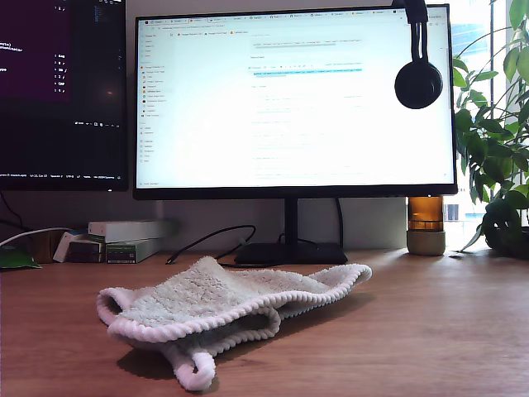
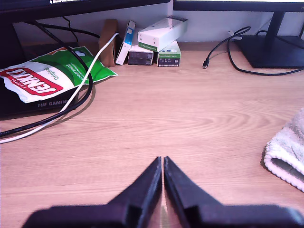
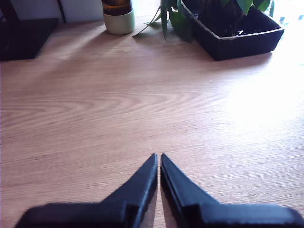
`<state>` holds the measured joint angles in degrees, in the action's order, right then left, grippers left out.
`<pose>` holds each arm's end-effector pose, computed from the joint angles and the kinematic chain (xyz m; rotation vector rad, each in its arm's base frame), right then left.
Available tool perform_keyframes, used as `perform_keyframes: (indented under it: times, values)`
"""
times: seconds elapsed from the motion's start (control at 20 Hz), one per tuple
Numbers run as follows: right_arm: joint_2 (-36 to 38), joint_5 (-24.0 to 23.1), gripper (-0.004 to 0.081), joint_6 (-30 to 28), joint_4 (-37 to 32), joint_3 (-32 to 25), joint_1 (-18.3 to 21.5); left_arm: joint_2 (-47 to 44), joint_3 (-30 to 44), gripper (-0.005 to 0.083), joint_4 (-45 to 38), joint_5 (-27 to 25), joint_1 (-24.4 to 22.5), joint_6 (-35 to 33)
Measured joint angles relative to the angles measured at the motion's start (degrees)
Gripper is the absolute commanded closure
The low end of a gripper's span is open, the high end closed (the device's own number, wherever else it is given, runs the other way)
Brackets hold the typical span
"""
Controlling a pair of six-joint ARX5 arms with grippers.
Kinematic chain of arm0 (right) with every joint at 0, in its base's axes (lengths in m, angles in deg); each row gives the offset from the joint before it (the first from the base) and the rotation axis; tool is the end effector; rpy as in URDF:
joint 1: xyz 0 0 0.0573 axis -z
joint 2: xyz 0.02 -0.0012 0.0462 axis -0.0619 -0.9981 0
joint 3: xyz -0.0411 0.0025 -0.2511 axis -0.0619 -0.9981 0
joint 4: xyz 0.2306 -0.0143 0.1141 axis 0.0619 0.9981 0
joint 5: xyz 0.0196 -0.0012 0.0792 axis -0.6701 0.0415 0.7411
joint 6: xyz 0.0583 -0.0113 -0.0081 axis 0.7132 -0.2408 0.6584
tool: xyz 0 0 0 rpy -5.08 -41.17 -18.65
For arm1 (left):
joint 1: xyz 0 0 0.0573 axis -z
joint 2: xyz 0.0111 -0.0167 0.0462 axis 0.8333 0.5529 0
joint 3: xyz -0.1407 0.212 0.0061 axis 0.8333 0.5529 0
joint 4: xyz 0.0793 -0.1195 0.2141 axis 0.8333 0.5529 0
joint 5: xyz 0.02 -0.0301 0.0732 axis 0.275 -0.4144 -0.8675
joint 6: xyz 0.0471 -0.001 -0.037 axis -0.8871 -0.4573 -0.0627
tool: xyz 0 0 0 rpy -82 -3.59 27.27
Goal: Fold the tea towel to a neat square and place it to the right
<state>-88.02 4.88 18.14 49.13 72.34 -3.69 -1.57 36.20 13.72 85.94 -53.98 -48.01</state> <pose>0.1192 -0.0041 0.1424 0.0287 0.3917 -0.1185 0.1062 -0.0067 0.1635 -0.0774 0.3271 -0.0851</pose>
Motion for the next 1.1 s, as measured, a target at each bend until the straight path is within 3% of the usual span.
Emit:
perform_keyframes:
  times: [0.15, 0.4, 0.6, 0.75, 0.9, 1.1]
  values:
    - [0.0, 0.3, 0.0782, 0.0, -8.6, -0.3, 0.0, 0.0, 0.0, 0.0797, -6.5, 1.0, 0.0, 0.0]
    - [0.0, 1.4, 0.0782, 0.1, -9.2, -0.1, 0.0, 0.0, 0.0, 0.0797, -6.4, 1.9, 0.0, 1.6]
    - [0.0, 9.5, 0.0782, 5.6, -9.7, -0.1, 0.0, 0.0, 0.0, 0.0797, -8.4, 9.9, 0.0, 6.3]
    - [0.0, 16.9, 0.0782, 6.1, -9.9, -0.1, -0.3, 0.0, 0.0, 0.0797, -10.0, 17.5, 0.5, 8.0]
    - [0.0, 19.5, 0.0782, 6.1, -9.9, -0.1, -3.0, 0.0, 0.0, 0.0797, -11.6, 22.3, 3.3, 7.9]
    - [-0.7, 19.6, 0.0782, 6.1, -9.9, -0.1, -8.0, 0.0, 0.0, 0.0797, -11.6, 23.7, 8.9, 6.3]
